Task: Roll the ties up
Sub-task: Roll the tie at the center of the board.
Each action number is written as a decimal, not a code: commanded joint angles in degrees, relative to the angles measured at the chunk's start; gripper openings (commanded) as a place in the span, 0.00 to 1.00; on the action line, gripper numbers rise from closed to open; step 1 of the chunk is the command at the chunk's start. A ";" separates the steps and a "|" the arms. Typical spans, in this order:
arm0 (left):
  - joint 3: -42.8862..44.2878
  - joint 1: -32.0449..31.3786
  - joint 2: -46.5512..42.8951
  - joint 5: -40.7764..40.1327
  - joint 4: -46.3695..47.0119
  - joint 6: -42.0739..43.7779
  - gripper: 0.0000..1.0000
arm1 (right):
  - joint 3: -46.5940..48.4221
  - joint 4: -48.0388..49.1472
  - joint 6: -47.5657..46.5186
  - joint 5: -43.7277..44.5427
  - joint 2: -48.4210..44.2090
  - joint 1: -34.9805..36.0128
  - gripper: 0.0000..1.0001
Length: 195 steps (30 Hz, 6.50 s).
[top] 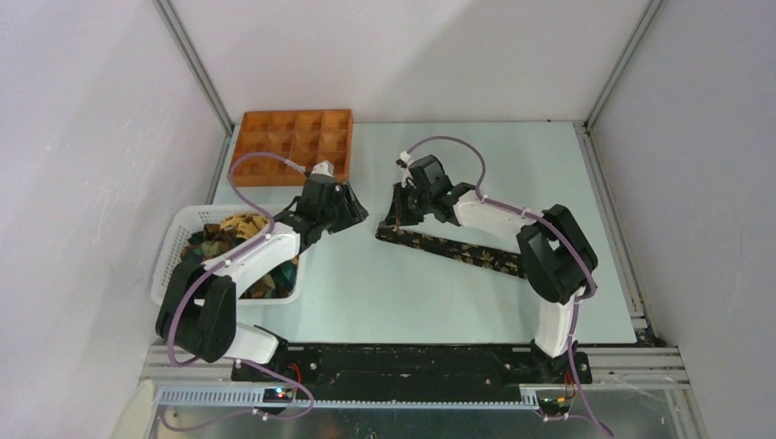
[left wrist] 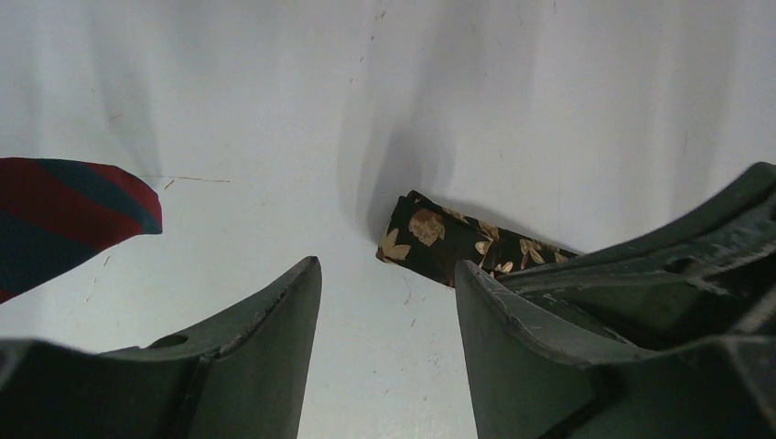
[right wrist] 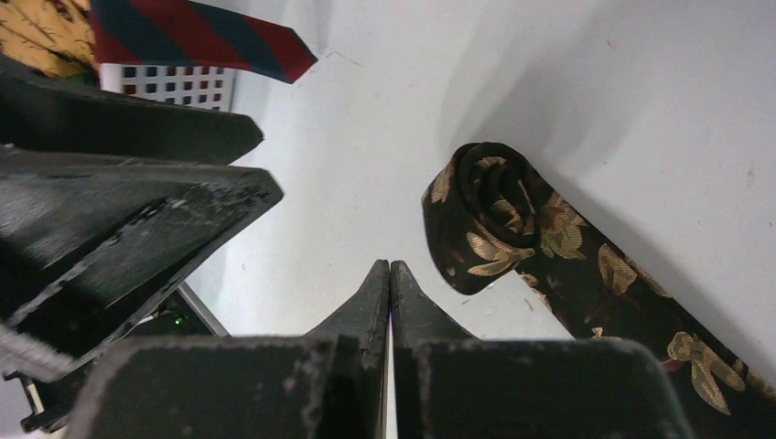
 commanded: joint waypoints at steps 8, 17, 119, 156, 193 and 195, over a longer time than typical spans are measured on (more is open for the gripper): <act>2.71 -0.46 2.85 0.82 3.03 -1.19 0.61 | -0.04 0.69 0.56 4.34 3.46 -0.45 0.00; 4.16 -0.87 5.28 1.95 2.86 -0.72 0.61 | -0.05 -1.67 -0.30 9.24 4.34 -0.43 0.00; 1.63 -5.68 20.20 7.89 15.50 3.73 0.44 | -5.52 -2.34 -0.49 14.92 -8.59 -3.09 0.01; 36.76 -30.62 37.06 -47.50 -27.12 22.37 0.44 | -25.34 -7.20 -0.50 19.56 -43.07 -15.26 0.04; 47.63 -37.62 46.44 -45.94 -32.24 26.93 0.48 | -27.17 -9.55 -0.77 19.51 -48.86 -19.38 0.05; 47.54 -37.65 46.60 -47.05 -32.66 27.32 0.47 | -27.13 -9.36 -0.75 19.38 -48.75 -19.43 0.06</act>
